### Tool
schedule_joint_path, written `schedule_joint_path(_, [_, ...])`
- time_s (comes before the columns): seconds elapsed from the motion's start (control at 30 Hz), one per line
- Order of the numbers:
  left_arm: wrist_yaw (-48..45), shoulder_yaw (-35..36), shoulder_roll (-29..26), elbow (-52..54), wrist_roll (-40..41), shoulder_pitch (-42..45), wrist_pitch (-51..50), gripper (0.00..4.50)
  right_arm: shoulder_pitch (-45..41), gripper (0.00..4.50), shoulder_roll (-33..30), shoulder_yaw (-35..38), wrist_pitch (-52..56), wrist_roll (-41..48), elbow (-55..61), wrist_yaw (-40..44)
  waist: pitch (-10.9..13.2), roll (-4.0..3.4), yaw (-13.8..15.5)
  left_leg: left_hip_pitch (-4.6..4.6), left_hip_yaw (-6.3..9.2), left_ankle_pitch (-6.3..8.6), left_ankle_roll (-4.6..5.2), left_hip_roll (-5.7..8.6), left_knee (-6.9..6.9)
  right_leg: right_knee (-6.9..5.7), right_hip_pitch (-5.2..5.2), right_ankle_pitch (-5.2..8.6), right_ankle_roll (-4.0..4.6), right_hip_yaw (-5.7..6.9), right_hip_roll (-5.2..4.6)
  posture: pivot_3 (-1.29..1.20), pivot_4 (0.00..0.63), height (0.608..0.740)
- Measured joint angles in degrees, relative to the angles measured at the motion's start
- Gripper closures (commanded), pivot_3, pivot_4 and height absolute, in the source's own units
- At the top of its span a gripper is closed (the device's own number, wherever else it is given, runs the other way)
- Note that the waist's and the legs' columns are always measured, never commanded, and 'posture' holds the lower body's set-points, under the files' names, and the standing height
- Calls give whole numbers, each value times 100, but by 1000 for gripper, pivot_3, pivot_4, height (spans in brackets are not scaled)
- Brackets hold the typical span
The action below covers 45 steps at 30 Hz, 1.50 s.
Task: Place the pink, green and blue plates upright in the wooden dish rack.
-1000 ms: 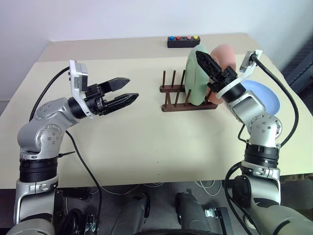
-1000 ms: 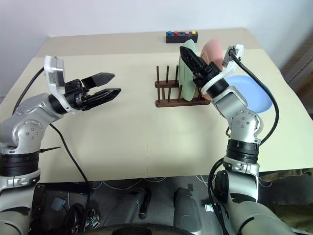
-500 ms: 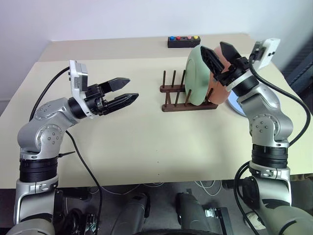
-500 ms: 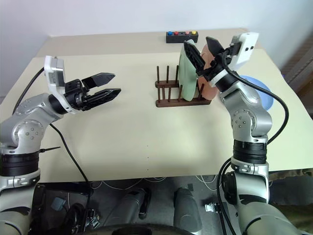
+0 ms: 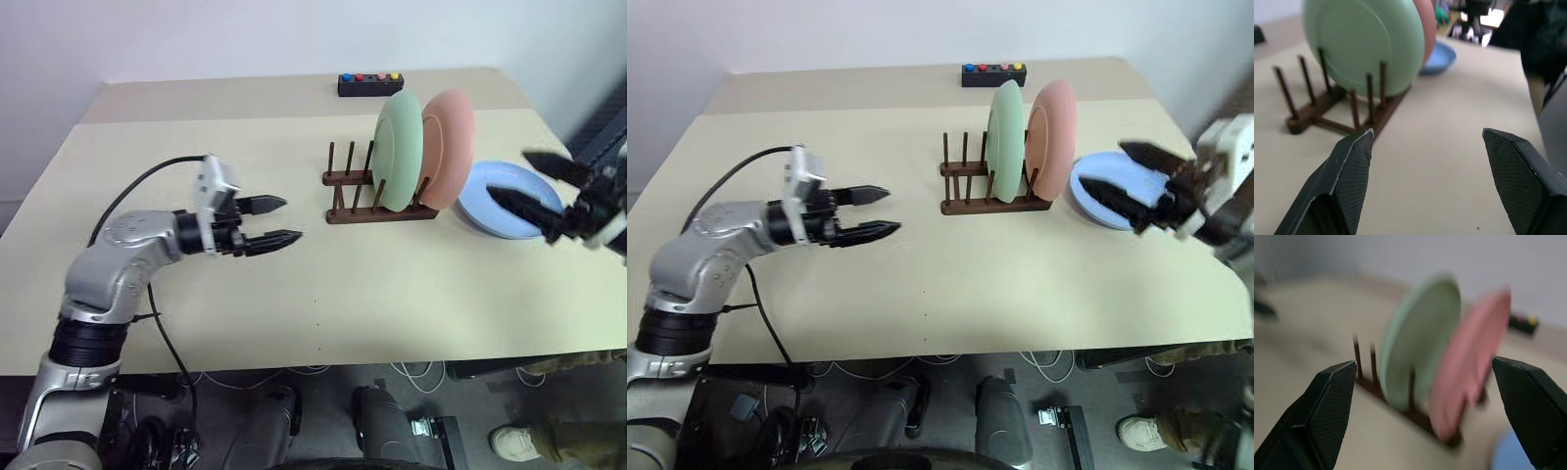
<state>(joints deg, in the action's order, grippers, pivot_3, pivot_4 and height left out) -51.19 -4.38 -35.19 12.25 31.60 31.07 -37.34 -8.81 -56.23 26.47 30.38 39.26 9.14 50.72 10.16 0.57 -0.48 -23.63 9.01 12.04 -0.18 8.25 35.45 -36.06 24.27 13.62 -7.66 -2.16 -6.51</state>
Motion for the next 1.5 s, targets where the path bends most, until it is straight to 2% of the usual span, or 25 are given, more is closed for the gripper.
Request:
schedule_joint_path(0.17, [780,-707,600,479,-395,146,-464,836,134,11,-105,-968,-294,-1121,-717,-7,4,-3,-47,14,-49,5,9,-11,0,-7,6,1,-3,-39,0,0,150,740])
schedule_joint_path(0.33, [1417,-900,1282,639,-598,232,-618,836,-837,11,145,-1456,-827,-1932,-1808,-414,5,1,-13,19,-70,6,11,-13,5,-5,3,0,-5,-52,9,0,150,740])
schedule_joint_path(0.57, [1696,-933,1510,666,-659,233,-742,836,-1689,11,575,-1967,-1486,-2587,-3173,-491,5,1,-5,19,-77,6,10,-11,7,-5,4,0,-7,-57,10,0,150,740])
schedule_joint_path(0.8, [1675,-939,1536,672,-649,251,-840,836,-2247,11,829,-2128,-1491,-2946,-4182,-612,5,0,-15,20,-79,6,9,-12,9,-7,4,0,-7,-60,13,0,150,740])
schedule_joint_path(0.9, [1642,-936,1610,675,-573,290,-926,836,-2332,874,841,-2184,-1429,-3032,-4488,-536,5,0,-12,20,-79,5,9,-12,9,-6,3,0,-7,-60,13,0,150,740])
schedule_joint_path(0.93, [1636,-933,1623,677,-522,293,-977,591,-2334,1311,868,-2208,-1397,-3055,-4573,-484,5,0,-13,20,-79,6,9,-12,10,-6,3,0,-7,-60,13,0,150,740])
schedule_joint_path(1.0, [1629,-932,1626,680,-467,295,-1038,7,-2370,2297,903,-2237,-1427,-3088,-4665,-427,4,-1,-16,20,-80,5,9,-12,12,-7,3,-1,-9,-61,13,0,150,740])
schedule_joint_path(1.13, [1640,-931,1591,700,-474,296,-1073,0,-2414,4413,908,-2248,-1468,-3131,-4716,-377,4,-1,-16,20,-80,5,9,-12,13,-8,2,-2,-10,-61,13,0,150,740])
schedule_joint_path(1.5, [1402,-798,1516,708,-221,327,-1285,0,-2526,4463,854,-2156,-1319,-3219,-4634,-490,0,7,-9,21,-78,5,7,-9,20,-7,-5,-3,-13,-61,12,0,150,740])
